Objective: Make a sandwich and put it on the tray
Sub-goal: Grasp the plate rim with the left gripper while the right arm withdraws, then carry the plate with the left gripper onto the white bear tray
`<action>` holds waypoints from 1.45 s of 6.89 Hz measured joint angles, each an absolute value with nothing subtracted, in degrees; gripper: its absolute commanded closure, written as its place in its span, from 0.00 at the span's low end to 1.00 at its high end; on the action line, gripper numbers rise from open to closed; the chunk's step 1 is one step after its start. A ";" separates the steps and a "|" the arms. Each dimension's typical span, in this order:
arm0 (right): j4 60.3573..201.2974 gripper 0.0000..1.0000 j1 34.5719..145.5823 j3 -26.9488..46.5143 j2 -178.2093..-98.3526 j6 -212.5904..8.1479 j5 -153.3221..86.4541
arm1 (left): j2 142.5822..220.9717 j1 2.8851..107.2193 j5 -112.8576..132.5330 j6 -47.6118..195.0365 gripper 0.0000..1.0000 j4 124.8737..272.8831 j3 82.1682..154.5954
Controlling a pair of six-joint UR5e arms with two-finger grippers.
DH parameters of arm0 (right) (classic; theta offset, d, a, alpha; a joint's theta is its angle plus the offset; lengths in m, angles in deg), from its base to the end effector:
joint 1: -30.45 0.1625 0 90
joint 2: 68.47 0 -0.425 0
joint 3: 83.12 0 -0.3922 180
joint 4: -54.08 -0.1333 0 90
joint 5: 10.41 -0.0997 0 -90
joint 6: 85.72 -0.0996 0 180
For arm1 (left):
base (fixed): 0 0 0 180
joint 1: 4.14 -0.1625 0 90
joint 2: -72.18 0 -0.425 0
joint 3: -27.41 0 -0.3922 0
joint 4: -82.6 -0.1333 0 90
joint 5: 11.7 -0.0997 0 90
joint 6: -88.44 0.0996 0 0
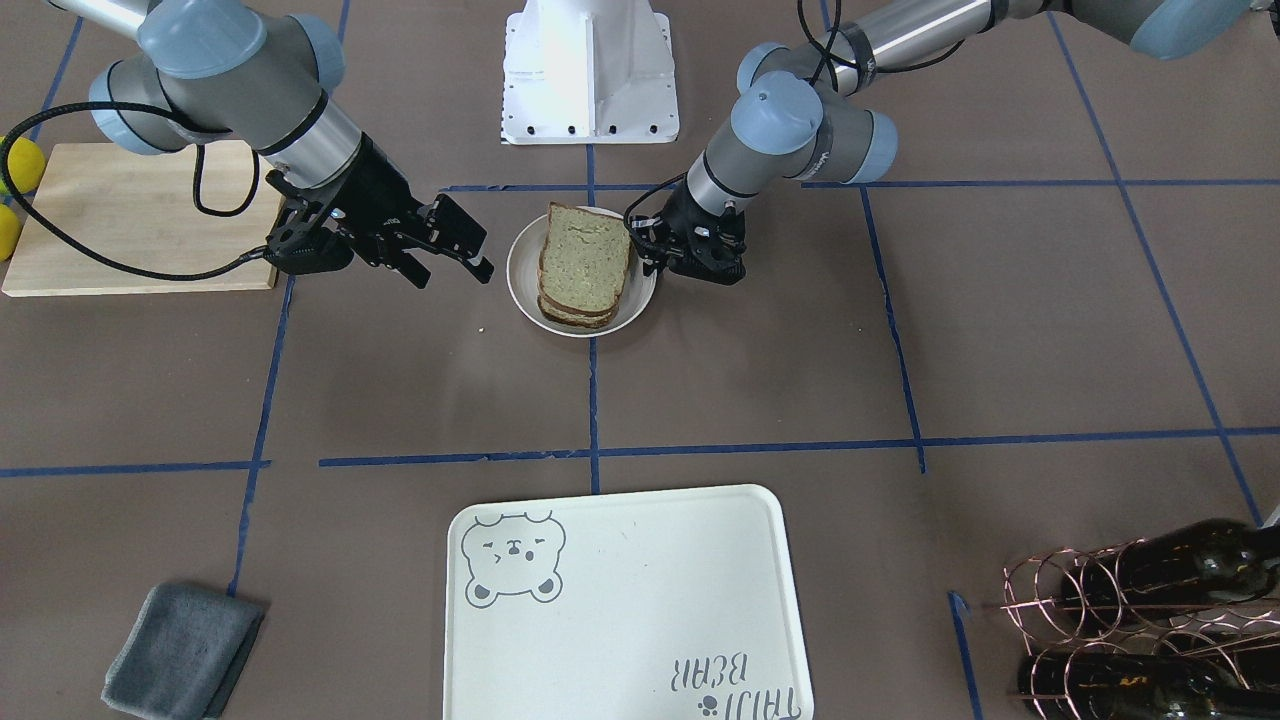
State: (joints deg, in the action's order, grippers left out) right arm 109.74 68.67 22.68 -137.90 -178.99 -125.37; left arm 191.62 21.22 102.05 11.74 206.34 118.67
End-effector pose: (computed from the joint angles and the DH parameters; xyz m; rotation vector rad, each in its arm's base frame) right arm -0.4018 -0.4326 0.2636 0.0033 -1.2746 0.3556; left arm 0.5668 -0.3718 0.2818 0.0179 1.1648 0.0469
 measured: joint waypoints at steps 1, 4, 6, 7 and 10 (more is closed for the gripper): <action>109.76 0.00 68.67 22.69 -137.93 -179.01 -125.37 | 191.57 21.32 102.22 11.63 1.00 206.31 118.91; 112.84 0.00 70.34 23.44 -138.63 -175.71 -126.40 | 191.64 26.21 106.55 11.27 1.00 205.85 120.50; 129.26 0.00 72.47 28.67 -138.40 -164.71 -128.09 | 192.60 30.39 109.97 7.36 1.00 205.61 119.31; 137.18 0.00 73.73 31.25 -138.20 -158.27 -128.46 | 194.70 31.79 110.32 3.18 1.00 205.60 117.41; 145.10 0.00 78.47 32.93 -141.04 -142.72 -129.58 | 204.58 35.93 108.58 -11.69 1.00 205.90 107.32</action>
State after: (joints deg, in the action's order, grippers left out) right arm 145.10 78.47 32.93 -141.04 -142.72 -129.58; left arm 204.58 35.93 108.58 -11.69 205.90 107.32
